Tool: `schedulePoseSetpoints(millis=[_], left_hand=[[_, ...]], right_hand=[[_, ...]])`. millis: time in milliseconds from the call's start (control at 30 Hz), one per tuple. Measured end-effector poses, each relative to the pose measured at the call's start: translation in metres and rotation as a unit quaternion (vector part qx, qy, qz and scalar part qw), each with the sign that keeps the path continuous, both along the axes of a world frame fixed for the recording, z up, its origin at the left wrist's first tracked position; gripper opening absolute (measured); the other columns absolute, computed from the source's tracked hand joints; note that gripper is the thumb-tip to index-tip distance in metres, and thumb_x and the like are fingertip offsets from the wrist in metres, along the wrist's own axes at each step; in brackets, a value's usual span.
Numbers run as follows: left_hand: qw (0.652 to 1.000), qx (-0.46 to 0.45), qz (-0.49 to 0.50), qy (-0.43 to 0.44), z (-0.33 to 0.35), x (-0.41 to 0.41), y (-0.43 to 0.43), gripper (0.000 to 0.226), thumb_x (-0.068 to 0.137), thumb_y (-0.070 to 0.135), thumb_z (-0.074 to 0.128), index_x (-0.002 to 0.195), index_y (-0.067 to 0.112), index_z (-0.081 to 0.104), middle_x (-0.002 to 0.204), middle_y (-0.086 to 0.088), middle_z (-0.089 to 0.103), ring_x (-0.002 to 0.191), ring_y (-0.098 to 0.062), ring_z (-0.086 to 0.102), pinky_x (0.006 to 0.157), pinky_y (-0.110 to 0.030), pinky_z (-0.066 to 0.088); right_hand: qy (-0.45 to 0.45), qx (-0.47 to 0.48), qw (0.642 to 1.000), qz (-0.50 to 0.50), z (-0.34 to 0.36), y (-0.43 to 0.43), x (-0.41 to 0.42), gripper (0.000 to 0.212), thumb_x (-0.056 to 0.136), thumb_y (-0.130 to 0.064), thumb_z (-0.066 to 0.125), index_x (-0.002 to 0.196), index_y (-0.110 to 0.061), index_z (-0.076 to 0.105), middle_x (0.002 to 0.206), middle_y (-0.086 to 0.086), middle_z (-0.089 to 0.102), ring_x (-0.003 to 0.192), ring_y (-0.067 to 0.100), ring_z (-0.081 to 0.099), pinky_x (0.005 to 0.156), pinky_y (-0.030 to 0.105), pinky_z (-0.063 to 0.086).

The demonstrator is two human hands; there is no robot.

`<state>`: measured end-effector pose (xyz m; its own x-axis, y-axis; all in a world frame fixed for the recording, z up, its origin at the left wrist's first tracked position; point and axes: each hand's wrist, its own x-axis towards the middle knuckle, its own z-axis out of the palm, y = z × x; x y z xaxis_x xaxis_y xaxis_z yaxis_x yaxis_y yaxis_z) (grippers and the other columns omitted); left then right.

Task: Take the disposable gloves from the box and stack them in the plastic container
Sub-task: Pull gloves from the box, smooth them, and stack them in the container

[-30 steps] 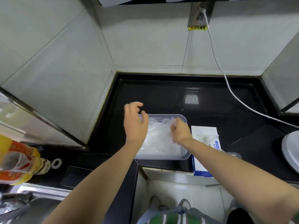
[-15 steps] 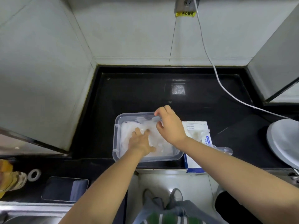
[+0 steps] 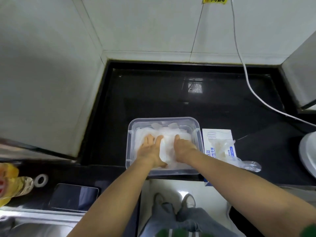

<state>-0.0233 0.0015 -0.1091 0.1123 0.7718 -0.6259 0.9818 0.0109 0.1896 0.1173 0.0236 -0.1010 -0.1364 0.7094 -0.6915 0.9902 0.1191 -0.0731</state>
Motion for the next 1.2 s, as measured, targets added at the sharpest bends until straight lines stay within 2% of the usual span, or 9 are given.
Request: schedulePoseSetpoints(millis=[133,433,533,633,833,967,1067,1133,1200], left_hand=[[1.0,-0.026,0.013,-0.003,-0.004,-0.001,0.004,0.126,0.069,0.046,0.081,0.151,0.036,-0.013,0.156,-0.001,-0.012,0.144,-0.024,0.018,0.103,-0.039,0.04],[0.998,-0.041,-0.002,0.039,0.0,0.005,0.004,0.123,0.074,0.05,0.075,0.151,0.033,-0.019,0.158,-0.005,-0.013,0.149,-0.026,-0.003,0.111,-0.041,0.032],[0.999,-0.025,-0.016,0.04,0.008,0.004,0.003,0.104,0.085,0.059,0.06,0.154,0.032,-0.013,0.162,-0.01,-0.013,0.15,-0.029,-0.007,0.118,-0.042,0.018],[0.991,0.083,-0.034,0.096,0.019,0.015,-0.001,0.072,0.095,0.058,0.044,0.154,0.026,0.019,0.154,-0.016,0.024,0.141,-0.033,0.026,0.111,-0.042,0.029],[0.965,0.257,0.016,0.055,0.04,0.044,-0.007,0.036,0.1,0.039,0.045,0.13,0.022,0.054,0.133,-0.007,0.05,0.107,-0.02,0.057,0.088,-0.028,0.05],[0.959,0.278,0.058,-0.013,0.051,0.063,-0.01,0.032,0.103,0.039,0.038,0.123,0.023,0.058,0.109,0.0,0.067,0.087,-0.015,0.064,0.076,-0.019,0.052],[0.961,0.267,0.069,-0.027,0.053,0.077,-0.015,0.036,0.104,0.041,0.034,0.122,0.022,0.058,0.106,0.0,0.069,0.086,-0.016,0.064,0.073,-0.017,0.049],[0.963,0.256,0.076,-0.042,0.051,0.084,-0.018,0.037,0.104,0.04,0.033,0.122,0.02,0.059,0.107,-0.001,0.069,0.089,-0.017,0.064,0.074,-0.019,0.049],[0.964,0.25,0.077,-0.05,0.05,0.089,-0.02,0.036,0.104,0.04,0.034,0.122,0.02,0.059,0.11,-0.001,0.068,0.092,-0.018,0.064,0.078,-0.02,0.05]], right_hand=[[-0.044,0.01,0.997,0.062,-0.018,-0.005,-0.001,0.091,0.096,-0.012,0.053,0.152,-0.002,-0.019,0.132,0.019,0.051,0.118,0.028,0.055,0.095,0.034,0.051],[-0.056,0.015,0.994,0.095,-0.02,-0.008,-0.002,0.084,0.1,-0.013,0.048,0.15,0.006,-0.018,0.148,0.024,0.038,0.131,0.034,0.045,0.107,0.037,0.044],[-0.001,0.015,0.998,0.056,-0.002,-0.006,-0.004,0.067,0.101,-0.014,0.049,0.153,0.003,0.011,0.142,0.019,0.047,0.126,0.03,0.052,0.101,0.032,0.045],[0.083,0.114,0.989,0.042,0.037,0.003,-0.001,0.03,0.096,-0.02,0.055,0.124,-0.01,0.058,0.117,0.009,0.065,0.106,0.025,0.063,0.082,0.031,0.049],[0.225,0.32,0.906,-0.161,0.074,0.005,0.058,0.03,0.095,-0.037,0.051,0.079,-0.013,0.061,0.07,0.003,0.063,0.07,0.026,0.063,0.064,0.037,0.054],[0.157,0.32,0.893,-0.276,0.062,-0.008,0.122,0.033,0.092,-0.046,0.058,0.099,-0.015,0.049,0.096,0.004,0.059,0.082,0.024,0.058,0.067,0.032,0.042],[0.079,0.208,0.921,-0.32,0.045,-0.021,0.151,0.074,0.08,-0.057,0.071,0.128,-0.01,0.04,0.127,0.008,0.045,0.117,0.027,0.051,0.087,0.04,0.048],[0.047,0.157,0.946,-0.279,0.032,-0.024,0.161,0.06,0.088,-0.049,0.066,0.128,-0.006,0.05,0.132,0.01,0.043,0.123,0.028,0.045,0.096,0.038,0.046],[0.121,0.193,0.935,-0.271,0.028,-0.023,0.166,0.026,0.094,-0.03,0.058,0.104,-0.008,0.066,0.12,0.012,0.054,0.11,0.027,0.054,0.086,0.032,0.048]])
